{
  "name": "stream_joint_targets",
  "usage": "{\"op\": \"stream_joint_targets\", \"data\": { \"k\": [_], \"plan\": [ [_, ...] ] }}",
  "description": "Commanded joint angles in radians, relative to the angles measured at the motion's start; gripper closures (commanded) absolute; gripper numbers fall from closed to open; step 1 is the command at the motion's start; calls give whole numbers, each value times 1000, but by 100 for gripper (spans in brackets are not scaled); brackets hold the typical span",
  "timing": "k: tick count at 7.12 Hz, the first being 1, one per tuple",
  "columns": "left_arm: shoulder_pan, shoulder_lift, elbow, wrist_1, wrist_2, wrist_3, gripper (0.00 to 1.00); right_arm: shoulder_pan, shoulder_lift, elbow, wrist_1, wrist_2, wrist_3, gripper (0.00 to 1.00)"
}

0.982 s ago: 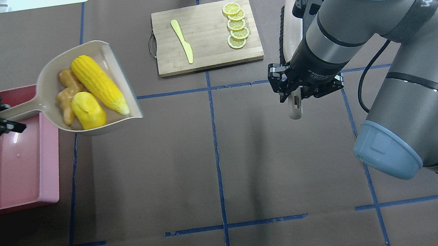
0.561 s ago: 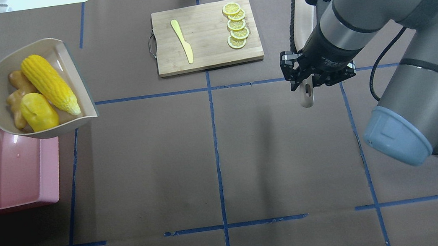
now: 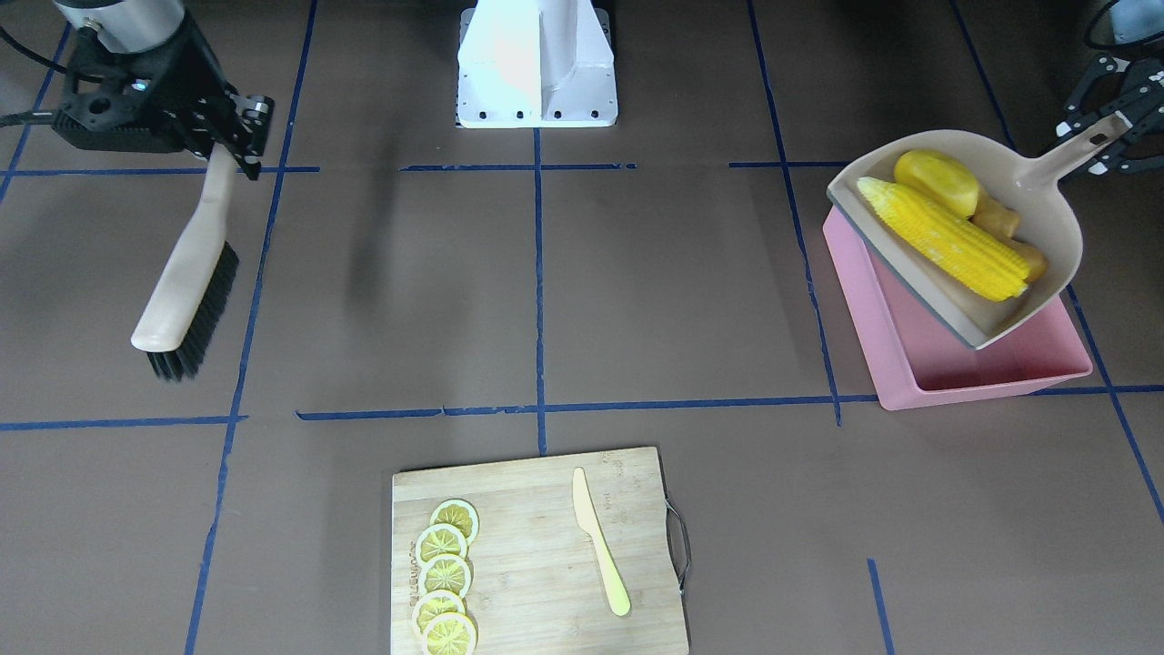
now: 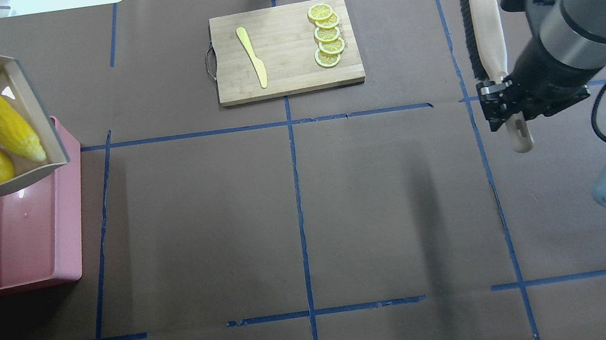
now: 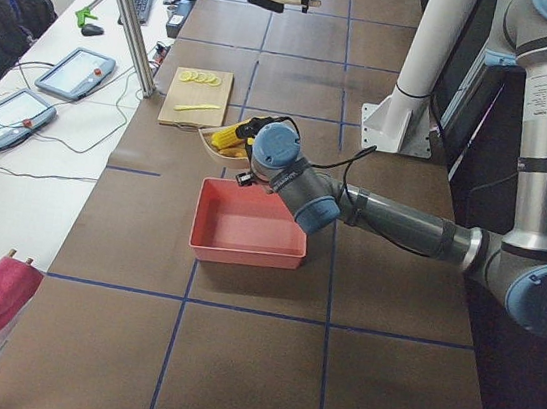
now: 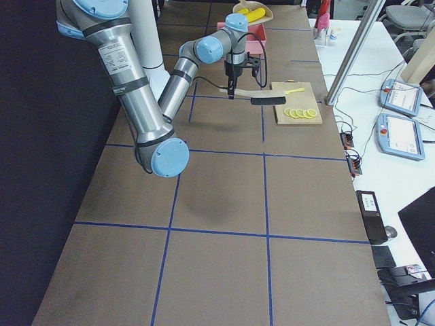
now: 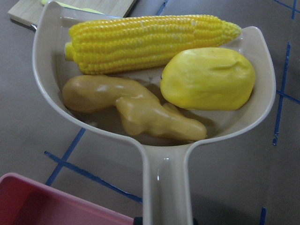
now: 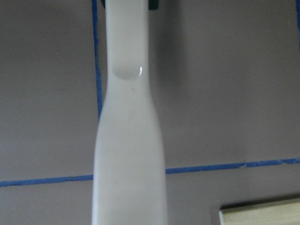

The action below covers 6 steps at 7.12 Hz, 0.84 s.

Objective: Sweep and dump trash into bin
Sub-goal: 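Lift the loaded dustpan over the bin with left gripper while right withdraws, then tilt the dustpan to dump the vegetables into the pink bin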

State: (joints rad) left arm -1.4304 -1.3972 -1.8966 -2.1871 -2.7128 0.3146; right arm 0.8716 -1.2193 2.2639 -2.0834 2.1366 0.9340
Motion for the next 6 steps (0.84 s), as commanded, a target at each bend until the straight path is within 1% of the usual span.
{"op": "stream_joint_targets", "data": {
  "k": [1, 3, 4, 5, 6],
  "plan": [
    [-117, 20, 86, 1, -69, 117, 100, 1, -113, 51, -3, 5, -17, 100],
    [-169, 33, 141, 1, -68, 171, 100, -3, -186, 80, 0, 8, -18, 99],
    [-174, 56, 140, 3, -55, 190, 100, -9, -222, 82, 3, 8, -39, 99],
    [-173, 81, 122, 1, 11, 195, 100, -9, -259, 83, 3, 16, -73, 99],
    [-165, 90, 114, 1, 56, 205, 100, -11, -308, 85, 3, 40, -127, 99]
  ]
}}
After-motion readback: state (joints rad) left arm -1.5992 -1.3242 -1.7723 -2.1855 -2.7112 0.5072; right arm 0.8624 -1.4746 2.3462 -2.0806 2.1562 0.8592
